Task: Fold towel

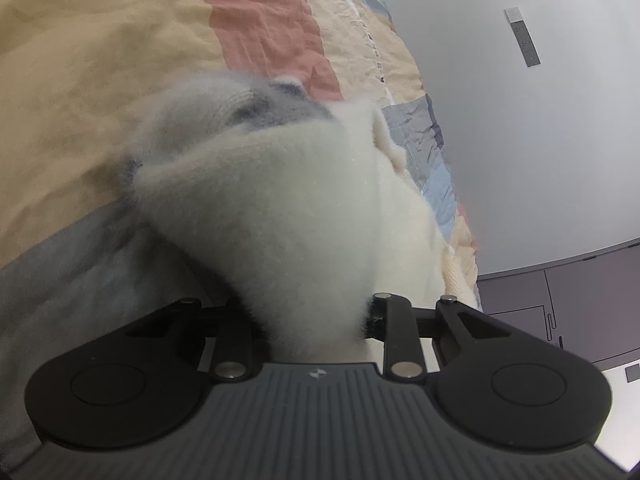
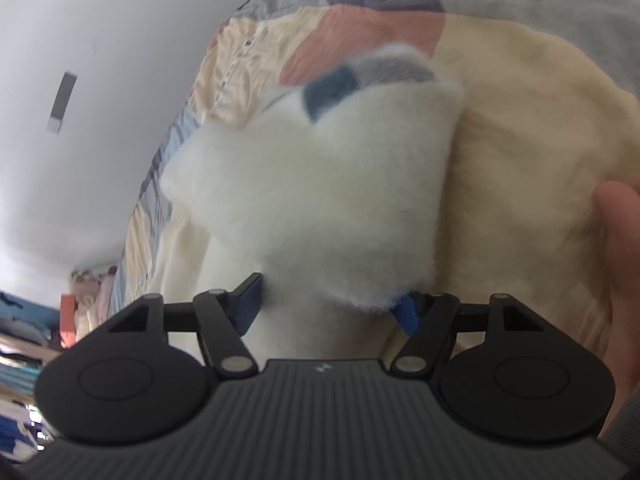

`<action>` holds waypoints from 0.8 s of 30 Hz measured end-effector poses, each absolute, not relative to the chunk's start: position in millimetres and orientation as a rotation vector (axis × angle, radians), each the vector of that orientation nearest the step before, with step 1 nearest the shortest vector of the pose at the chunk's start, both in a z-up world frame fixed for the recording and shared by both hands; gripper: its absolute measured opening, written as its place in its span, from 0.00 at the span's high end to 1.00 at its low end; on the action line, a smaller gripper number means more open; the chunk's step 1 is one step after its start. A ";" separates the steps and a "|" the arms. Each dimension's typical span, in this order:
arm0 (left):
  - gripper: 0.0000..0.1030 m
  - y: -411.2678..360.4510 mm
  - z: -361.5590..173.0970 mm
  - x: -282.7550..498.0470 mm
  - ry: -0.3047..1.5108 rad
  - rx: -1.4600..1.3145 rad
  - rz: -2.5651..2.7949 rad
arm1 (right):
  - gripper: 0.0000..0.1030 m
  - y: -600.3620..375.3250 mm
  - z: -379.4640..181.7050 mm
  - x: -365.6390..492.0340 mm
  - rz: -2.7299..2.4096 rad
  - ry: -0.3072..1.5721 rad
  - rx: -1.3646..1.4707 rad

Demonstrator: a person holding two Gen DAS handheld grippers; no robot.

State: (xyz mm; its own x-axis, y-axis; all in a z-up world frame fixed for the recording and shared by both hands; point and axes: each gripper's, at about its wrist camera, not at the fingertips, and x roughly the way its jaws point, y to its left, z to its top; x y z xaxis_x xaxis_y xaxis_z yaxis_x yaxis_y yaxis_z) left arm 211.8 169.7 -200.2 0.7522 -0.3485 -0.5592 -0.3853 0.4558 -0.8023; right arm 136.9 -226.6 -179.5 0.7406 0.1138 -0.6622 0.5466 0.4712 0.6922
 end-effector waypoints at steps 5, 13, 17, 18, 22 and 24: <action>0.70 169.8 -196.2 216.0 0.754 -1.126 -0.001 | 0.33 -228.5 -175.9 133.6 -0.307 0.720 1.022; 0.70 170.7 -196.4 214.7 0.754 -1.120 -0.004 | 0.35 -229.5 -184.3 146.9 -0.229 0.713 1.005; 0.70 163.4 -190.1 217.2 0.730 -1.047 -0.010 | 0.60 -230.9 -171.4 144.5 -0.176 0.674 0.971; 0.70 162.1 -187.7 216.4 0.723 -1.033 -0.012 | 0.63 -231.2 -168.3 143.7 -0.164 0.666 0.967; 0.70 158.5 -172.0 209.5 0.694 -0.981 -0.034 | 0.67 -234.6 -151.3 139.6 -0.109 0.641 0.960; 0.70 155.4 -161.8 203.0 0.675 -0.960 -0.044 | 0.68 -236.0 -140.7 135.6 -0.082 0.623 0.945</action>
